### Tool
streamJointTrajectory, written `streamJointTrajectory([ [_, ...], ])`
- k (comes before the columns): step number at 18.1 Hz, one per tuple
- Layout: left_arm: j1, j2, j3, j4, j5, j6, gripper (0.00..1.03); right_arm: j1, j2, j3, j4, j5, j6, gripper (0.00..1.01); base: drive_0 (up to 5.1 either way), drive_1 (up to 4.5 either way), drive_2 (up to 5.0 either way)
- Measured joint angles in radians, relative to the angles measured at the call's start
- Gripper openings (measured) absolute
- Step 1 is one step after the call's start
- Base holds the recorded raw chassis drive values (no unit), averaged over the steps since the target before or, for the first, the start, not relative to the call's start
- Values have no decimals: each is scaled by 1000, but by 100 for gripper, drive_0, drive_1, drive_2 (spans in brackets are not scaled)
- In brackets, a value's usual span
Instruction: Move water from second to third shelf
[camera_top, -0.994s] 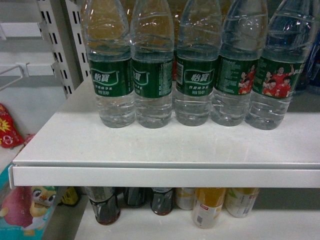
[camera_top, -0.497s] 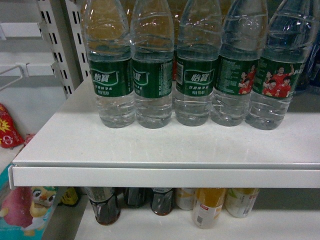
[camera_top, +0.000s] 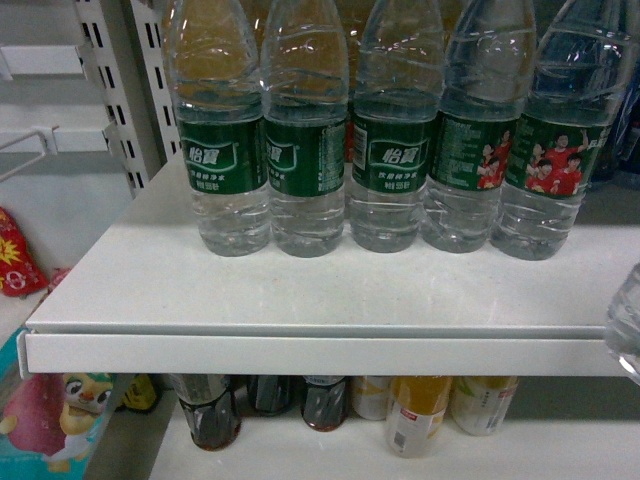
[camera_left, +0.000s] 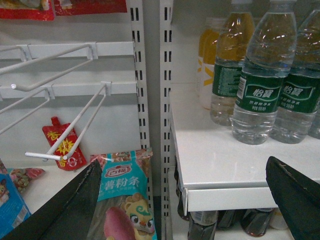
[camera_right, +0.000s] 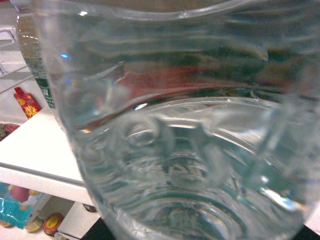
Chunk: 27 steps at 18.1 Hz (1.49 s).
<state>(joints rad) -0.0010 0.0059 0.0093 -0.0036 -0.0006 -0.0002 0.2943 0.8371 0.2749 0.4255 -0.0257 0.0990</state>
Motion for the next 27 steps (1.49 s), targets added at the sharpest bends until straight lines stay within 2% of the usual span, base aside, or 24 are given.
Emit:
streamJointTrajectory([
  [3,0,0,0,0,0,0,98,72,132,41,93,23,0,41,0,0,0],
  [6,0,0,0,0,0,0,98,131,278,93,154,21,-19,41,0,0,0],
  [10,0,0,0,0,0,0,98,170,434,156,211,22,-40,41,0,0,0],
  [13,0,0,0,0,0,0,98,203,555,220,268,31,-40,41,0,0,0],
  [17,0,0,0,0,0,0,98,217,698,302,302,54,-40,41,0,0,0],
  [22,0,0,0,0,0,0,98,215,779,402,306,79,-40,41,0,0,0],
  [27,0,0,0,0,0,0,98,207,838,450,301,103,-36,41,0,0,0],
])
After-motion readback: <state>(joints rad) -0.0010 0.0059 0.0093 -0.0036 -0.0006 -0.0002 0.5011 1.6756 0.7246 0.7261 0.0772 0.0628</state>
